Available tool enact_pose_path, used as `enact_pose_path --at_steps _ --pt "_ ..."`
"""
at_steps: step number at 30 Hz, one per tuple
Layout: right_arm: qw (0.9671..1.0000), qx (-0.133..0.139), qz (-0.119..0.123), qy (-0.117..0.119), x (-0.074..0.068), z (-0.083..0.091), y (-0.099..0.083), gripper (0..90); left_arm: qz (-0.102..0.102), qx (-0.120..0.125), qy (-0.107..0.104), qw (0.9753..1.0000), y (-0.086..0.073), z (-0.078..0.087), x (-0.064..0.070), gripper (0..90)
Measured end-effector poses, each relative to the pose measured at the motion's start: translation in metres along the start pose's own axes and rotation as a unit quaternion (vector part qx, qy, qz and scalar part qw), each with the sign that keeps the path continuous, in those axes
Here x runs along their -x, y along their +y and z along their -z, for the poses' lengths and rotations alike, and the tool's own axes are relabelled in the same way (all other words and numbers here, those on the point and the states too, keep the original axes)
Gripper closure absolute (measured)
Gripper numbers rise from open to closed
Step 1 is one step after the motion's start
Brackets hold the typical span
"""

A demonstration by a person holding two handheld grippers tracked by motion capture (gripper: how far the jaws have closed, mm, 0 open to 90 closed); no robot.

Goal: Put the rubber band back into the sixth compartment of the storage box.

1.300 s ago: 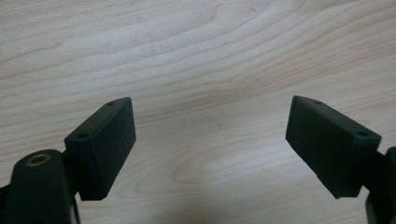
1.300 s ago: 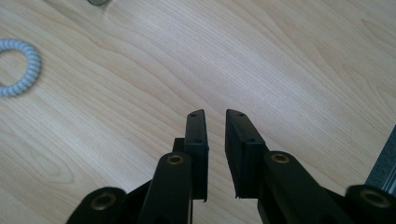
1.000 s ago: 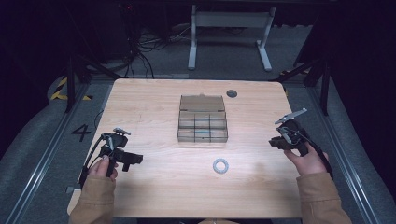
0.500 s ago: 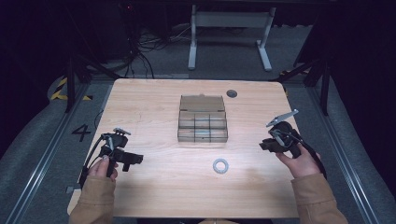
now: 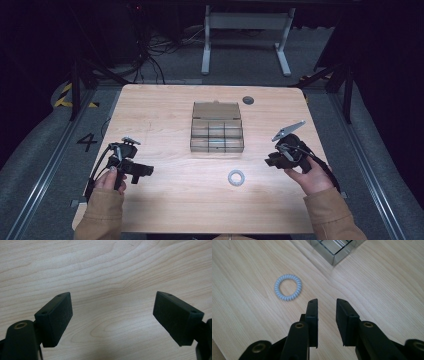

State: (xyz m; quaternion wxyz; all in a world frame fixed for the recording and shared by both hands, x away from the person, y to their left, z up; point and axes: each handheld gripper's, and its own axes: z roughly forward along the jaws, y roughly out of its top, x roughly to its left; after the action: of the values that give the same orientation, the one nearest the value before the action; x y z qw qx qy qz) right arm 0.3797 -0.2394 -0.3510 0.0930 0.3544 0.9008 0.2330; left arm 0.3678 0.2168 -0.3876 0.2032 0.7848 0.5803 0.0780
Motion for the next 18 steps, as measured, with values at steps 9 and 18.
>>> enact_pose_path --at_steps 9,18 --pt "0.9998 -0.001 0.018 0.012 -0.013 -0.005 0.005 71.1 -0.001 -0.001 -0.001 1.0000 0.000 0.000 0.001 16.6" --pt "0.9993 0.002 0.029 0.025 -0.022 -0.010 0.010 67.1 0.000 0.000 -0.001 1.0000 0.000 0.000 0.001 16.6"
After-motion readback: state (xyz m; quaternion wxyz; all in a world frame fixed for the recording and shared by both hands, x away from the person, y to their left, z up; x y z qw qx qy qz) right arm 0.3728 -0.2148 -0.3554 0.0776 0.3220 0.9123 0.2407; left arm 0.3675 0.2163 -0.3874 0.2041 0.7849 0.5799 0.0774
